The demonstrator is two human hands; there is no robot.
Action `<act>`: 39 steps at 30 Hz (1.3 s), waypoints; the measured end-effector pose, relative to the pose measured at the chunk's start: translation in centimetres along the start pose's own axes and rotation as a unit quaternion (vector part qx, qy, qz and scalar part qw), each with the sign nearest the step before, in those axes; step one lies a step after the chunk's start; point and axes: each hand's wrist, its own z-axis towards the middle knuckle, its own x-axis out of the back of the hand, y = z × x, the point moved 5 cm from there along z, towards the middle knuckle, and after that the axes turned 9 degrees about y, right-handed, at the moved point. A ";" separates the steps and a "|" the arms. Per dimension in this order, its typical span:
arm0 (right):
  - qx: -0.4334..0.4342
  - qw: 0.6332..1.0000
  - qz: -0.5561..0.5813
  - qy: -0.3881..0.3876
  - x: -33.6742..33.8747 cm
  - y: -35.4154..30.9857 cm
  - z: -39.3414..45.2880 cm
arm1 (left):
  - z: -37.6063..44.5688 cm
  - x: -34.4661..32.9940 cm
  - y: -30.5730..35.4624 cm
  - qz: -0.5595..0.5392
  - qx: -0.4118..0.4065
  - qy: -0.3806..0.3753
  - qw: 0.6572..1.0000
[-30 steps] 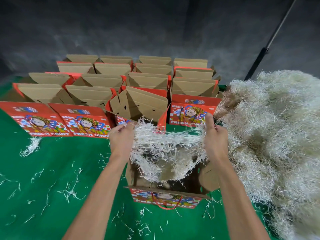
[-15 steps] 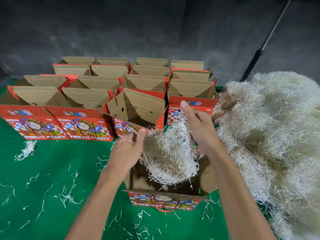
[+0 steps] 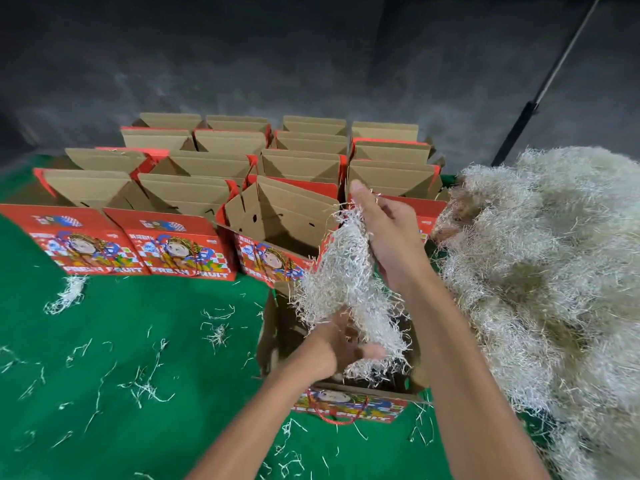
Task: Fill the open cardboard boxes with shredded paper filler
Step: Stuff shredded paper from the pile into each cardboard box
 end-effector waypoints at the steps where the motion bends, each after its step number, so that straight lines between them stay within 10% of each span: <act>1: -0.008 1.000 0.012 -0.005 -0.2 0.1 0.0 | 0.5 -0.4 0.3 -0.009 0.015 0.006 1.000; 7: 0.124 0.980 -0.134 0.086 4.0 2.5 -0.3 | 0.1 2.3 0.2 -0.171 0.009 0.130 0.977; 11: 0.087 0.978 -0.186 0.014 4.0 6.2 -2.3 | -0.3 3.0 0.5 -0.216 -0.018 0.185 0.959; 17: 0.074 0.987 -0.135 0.043 3.4 7.5 -3.7 | 0.4 1.6 -0.9 -0.415 0.051 0.113 0.901; 25: 0.030 0.988 -0.133 0.073 5.1 8.1 -3.6 | 0.0 3.5 -2.6 -0.364 -0.011 0.182 0.914; 30: -0.036 0.976 -0.109 0.185 11.8 7.5 -1.7 | -0.3 10.9 -4.5 -0.523 -0.039 0.161 0.836; 35: -0.042 0.991 -0.093 0.084 8.5 6.7 -1.2 | -0.7 10.0 -1.1 -0.400 -0.082 0.101 0.907; 39: -0.035 0.996 -0.070 0.039 5.7 6.1 -1.3 | -1.0 7.6 0.5 -0.076 -0.147 0.134 0.977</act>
